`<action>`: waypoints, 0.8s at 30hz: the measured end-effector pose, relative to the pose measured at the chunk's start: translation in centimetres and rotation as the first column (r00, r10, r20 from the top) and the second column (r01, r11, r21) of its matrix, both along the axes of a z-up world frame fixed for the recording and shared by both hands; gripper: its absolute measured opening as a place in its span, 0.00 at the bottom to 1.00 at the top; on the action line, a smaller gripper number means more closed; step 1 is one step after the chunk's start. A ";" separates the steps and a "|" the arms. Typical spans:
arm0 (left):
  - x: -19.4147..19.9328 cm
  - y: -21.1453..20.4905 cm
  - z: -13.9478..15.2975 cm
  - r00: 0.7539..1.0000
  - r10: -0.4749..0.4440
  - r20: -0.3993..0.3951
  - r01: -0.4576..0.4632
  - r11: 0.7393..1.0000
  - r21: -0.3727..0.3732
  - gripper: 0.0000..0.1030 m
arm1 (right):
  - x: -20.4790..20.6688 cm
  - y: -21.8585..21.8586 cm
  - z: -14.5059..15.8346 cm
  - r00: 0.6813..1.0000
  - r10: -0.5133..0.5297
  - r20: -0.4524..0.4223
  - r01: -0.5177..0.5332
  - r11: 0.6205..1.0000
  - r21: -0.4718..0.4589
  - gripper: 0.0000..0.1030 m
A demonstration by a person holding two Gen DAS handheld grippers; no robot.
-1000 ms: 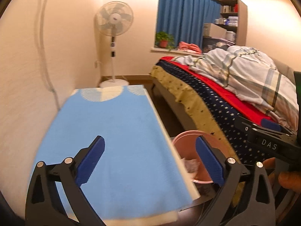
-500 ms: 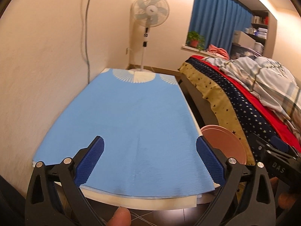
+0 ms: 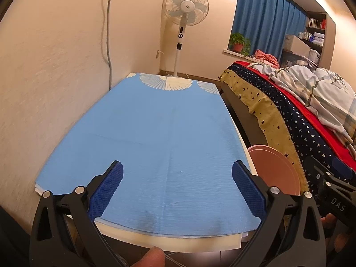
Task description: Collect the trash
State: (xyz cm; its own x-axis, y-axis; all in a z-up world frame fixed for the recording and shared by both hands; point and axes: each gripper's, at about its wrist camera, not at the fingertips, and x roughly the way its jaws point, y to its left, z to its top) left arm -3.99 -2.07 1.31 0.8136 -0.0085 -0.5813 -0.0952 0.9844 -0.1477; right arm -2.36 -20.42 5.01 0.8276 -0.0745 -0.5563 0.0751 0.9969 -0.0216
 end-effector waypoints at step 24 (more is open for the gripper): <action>-0.1 -0.4 0.1 1.000 -0.024 0.017 0.023 0.999 0.028 0.92 | -0.4 0.3 0.3 0.999 0.012 0.030 -0.011 1.000 -0.028 0.95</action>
